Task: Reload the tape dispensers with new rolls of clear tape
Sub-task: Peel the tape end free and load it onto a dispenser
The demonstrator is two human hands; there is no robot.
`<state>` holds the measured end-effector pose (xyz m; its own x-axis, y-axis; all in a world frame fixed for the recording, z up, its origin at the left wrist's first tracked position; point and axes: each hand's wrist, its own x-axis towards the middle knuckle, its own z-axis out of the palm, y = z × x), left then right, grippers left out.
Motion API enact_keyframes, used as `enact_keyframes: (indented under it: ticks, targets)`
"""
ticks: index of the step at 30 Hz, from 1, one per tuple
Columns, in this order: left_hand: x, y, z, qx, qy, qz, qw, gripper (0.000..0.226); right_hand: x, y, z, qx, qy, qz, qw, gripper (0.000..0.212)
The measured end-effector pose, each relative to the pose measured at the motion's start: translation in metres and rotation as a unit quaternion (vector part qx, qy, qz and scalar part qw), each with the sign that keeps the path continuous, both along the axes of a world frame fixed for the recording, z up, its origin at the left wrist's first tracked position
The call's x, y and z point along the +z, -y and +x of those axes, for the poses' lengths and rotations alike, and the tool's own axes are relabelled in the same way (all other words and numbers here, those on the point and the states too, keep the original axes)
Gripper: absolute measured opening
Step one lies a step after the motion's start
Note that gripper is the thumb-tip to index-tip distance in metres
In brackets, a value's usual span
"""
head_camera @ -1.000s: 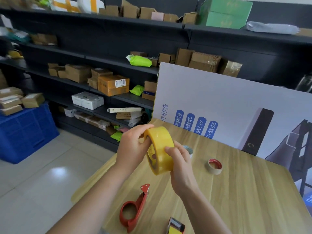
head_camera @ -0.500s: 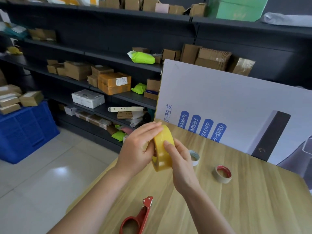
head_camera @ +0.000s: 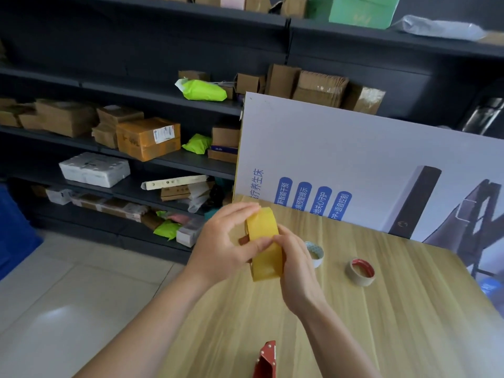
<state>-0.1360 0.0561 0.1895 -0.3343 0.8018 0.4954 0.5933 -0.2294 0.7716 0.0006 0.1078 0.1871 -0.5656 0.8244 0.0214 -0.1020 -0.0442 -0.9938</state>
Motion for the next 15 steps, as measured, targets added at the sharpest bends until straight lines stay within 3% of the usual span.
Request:
enact_keyframes:
  ticks: [4,8,12,15]
  targets:
    - [0.01,-0.004,-0.022,-0.043,0.114,-0.036,0.992,0.036,0.004,0.011,-0.011,0.018,-0.016,0.029,0.999,0.04]
    - [0.02,-0.004,-0.033,-0.047,0.14,-0.015,0.989,0.009,0.007,0.022,-0.016,0.031,-0.039,0.017,0.999,0.042]
    - [0.029,0.006,-0.029,-0.087,0.155,-0.028,0.984,0.023,0.016,0.031,-0.012,0.037,-0.086,-0.032,0.995,0.042]
    - [0.03,0.018,-0.016,-0.049,0.089,-0.025,0.995,0.049,0.025,0.035,-0.005,0.025,-0.103,-0.008,0.994,0.034]
